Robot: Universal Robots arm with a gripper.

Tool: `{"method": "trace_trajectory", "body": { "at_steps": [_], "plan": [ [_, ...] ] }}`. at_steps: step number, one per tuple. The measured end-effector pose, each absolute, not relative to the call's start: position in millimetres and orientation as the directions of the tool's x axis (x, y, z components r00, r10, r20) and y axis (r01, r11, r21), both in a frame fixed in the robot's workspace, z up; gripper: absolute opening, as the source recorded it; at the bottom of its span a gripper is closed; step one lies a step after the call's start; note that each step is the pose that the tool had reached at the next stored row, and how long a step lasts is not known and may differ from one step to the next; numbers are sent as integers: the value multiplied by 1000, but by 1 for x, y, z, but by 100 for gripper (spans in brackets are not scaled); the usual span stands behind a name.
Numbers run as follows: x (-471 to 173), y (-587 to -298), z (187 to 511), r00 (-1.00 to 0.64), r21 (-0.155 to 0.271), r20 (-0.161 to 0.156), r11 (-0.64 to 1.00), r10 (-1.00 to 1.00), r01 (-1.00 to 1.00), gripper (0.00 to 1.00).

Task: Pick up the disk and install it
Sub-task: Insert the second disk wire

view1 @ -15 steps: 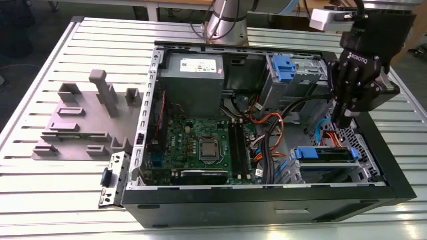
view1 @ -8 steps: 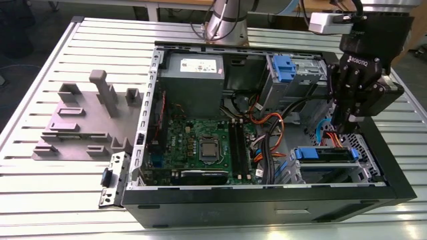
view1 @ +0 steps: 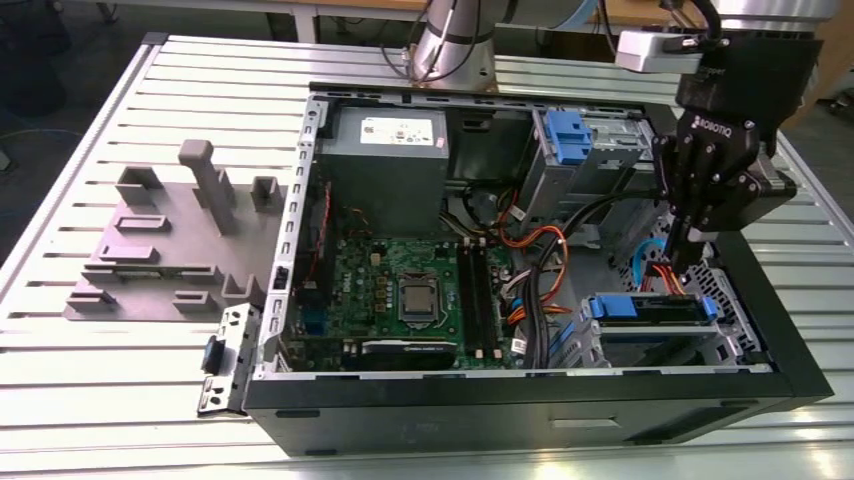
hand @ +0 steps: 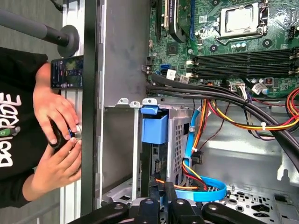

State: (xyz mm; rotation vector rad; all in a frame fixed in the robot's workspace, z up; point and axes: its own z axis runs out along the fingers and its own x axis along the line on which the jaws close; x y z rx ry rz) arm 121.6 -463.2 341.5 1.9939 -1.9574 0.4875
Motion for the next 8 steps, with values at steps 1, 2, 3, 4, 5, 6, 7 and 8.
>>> {"method": "trace_trajectory", "body": {
  "at_steps": [1, 2, 3, 4, 5, 6, 7, 8],
  "plan": [
    [122, -463, 341, 12, -21, 443, -23, -896, -1000, 16],
    [122, -463, 341, 12, -21, 443, -23, -896, -1000, 16],
    [122, -463, 341, 12, -21, 443, -23, -896, -1000, 16],
    [122, -463, 341, 12, -21, 443, -23, -896, -1000, 16],
    [121, -463, 341, 12, -21, 443, -23, -896, -1000, 16],
    [120, -463, 341, 12, -21, 443, -23, -896, -1000, 16],
    [118, -463, 341, 12, -21, 443, -23, -896, -1000, 16],
    [115, -463, 341, 11, -21, 443, -23, -896, -999, 16]
  ]
}}
